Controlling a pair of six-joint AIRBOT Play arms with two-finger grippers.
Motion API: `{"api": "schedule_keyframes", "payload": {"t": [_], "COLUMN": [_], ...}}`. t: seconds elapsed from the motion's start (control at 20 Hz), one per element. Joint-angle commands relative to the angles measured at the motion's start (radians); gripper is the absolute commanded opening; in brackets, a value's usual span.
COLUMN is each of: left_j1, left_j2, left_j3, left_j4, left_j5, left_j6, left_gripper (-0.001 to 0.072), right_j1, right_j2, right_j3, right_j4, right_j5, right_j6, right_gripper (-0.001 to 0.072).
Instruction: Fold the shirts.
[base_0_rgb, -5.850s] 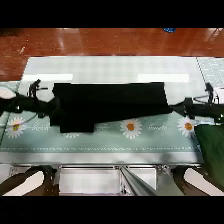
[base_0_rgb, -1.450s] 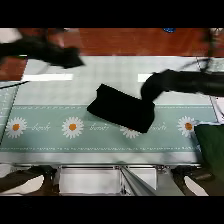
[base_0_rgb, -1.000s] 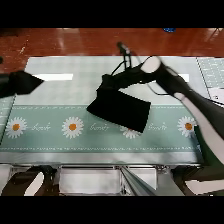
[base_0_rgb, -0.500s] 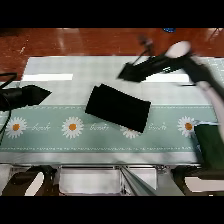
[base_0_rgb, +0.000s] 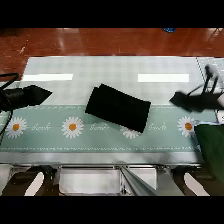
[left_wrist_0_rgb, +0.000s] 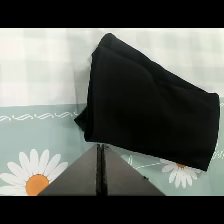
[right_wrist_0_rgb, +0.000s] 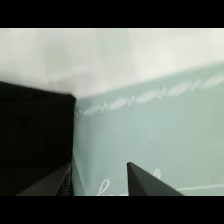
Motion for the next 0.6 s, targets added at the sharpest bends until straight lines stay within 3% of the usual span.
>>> {"api": "schedule_keyframes", "payload": {"t": [0.0, 0.15, 0.35, 0.5, 0.55], "left_j1": [0.001, 0.001, 0.001, 0.001, 0.001], "left_j2": [-0.005, -0.010, -0.010, -0.014, -0.016], "left_j3": [-0.001, -0.001, -0.001, -0.001, -0.001], "left_j4": [-0.001, -0.008, -0.008, -0.008, -0.008], "left_j5": [0.003, 0.003, 0.003, 0.003, 0.003], "left_j6": [-0.014, -0.014, -0.014, -0.014, -0.014], "left_gripper": [0.0016, 0.0017, 0.0017, 0.0017, 0.0017], "right_j1": [0.054, 0.096, 0.099, 0.190, 0.232], "right_j2": [-0.034, -0.198, -0.404, -0.526, -0.553], "right_j3": [-0.239, -0.209, -0.138, -0.029, 0.021], "right_j4": [0.272, 0.526, 0.834, 0.863, 0.859], "right_j5": [-0.199, -0.205, -0.092, -0.037, -0.031], "right_j6": [-0.071, -0.277, -0.527, -0.549, -0.549], "right_gripper": [0.0409, 0.0409, 0.0409, 0.0393, 0.0344]}}
